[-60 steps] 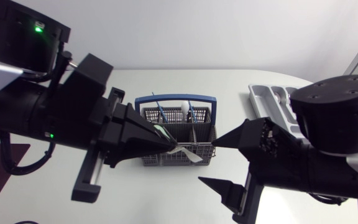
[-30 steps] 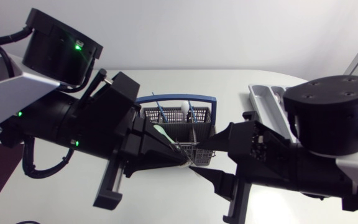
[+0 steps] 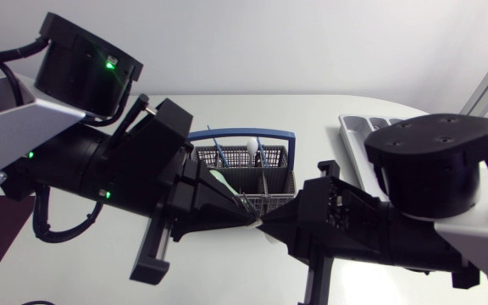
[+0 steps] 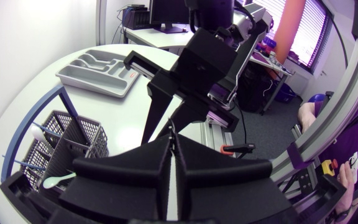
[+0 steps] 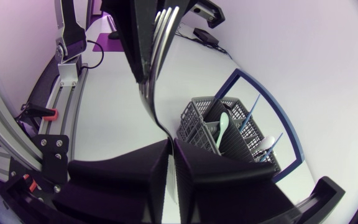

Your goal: Unload the cutlery basket into the drawer organizer.

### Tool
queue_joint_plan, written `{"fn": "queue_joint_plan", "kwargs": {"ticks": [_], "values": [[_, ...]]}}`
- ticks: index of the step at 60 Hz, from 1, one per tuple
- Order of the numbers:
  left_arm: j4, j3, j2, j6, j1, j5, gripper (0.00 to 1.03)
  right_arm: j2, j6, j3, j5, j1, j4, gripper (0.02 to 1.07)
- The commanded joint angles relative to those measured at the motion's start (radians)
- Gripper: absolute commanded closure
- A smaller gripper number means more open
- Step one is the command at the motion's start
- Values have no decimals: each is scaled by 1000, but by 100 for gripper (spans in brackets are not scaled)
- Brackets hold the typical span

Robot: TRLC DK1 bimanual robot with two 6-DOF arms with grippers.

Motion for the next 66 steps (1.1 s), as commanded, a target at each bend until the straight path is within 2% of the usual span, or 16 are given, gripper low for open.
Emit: {"fn": "queue_joint_plan", "kwargs": {"ticks": [1,6,10,21,24,35,53,66], "values": [[10,25,2,-13,2,8,100,12,16,-22,-2,13,-9,102],[10,22,2,-13,8,8,89,13,19,-28,7,13,-19,102],[10,20,2,-15,25,5,85,22,19,-36,26,12,-19,102],[10,9,-15,-19,31,-86,72,41,21,-56,75,9,-26,102],[10,6,-21,-24,31,-129,62,49,22,-59,95,6,-32,102],[13,14,-29,-56,31,-225,48,49,33,-77,151,6,-49,102],[50,-3,-94,-87,47,-385,46,-40,67,-105,279,-5,-149,102],[92,-31,-124,-96,50,-534,44,-117,58,-88,294,-217,-203,102]]}}
